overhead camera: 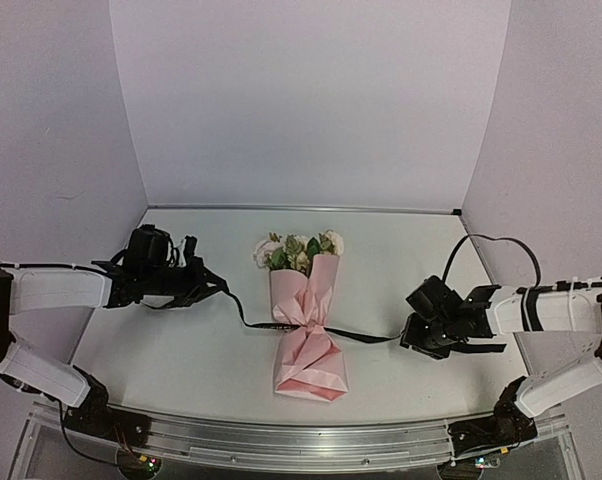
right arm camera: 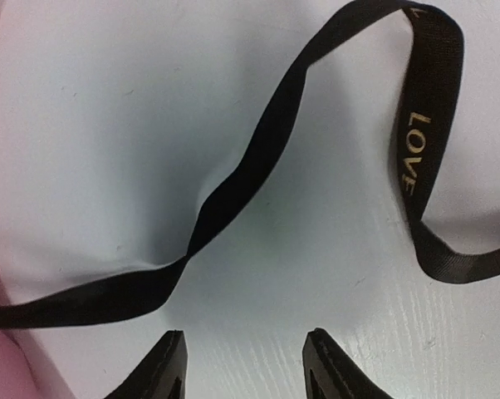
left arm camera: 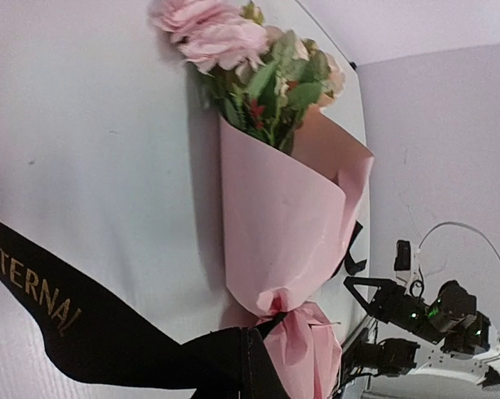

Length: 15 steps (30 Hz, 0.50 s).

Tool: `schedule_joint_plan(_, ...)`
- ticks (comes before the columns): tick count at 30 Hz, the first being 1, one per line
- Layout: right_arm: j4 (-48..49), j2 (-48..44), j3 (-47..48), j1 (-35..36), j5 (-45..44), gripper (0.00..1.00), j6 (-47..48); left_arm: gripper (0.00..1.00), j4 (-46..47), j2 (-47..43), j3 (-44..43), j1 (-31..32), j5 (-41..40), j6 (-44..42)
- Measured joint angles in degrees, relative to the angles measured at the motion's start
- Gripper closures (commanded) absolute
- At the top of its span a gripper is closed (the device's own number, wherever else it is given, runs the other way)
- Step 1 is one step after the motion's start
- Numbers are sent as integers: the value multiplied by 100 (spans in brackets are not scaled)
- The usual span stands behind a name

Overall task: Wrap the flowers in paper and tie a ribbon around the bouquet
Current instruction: Tie the ribbon around the folded wrapping paper.

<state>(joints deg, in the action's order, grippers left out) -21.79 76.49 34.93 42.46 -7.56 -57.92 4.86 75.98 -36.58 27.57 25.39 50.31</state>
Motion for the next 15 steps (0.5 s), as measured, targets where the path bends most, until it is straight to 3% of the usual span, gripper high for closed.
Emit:
schedule_joint_plan(9, 271, -273, 931, 789, 6, 28, 1178, 100, -154, 680, -985, 657, 207, -426)
schedule_joint_plan(15, 909, 751, 2357, 872, 824, 23, 2119, 100, -194, 809, -1259, 752, 334, -379)
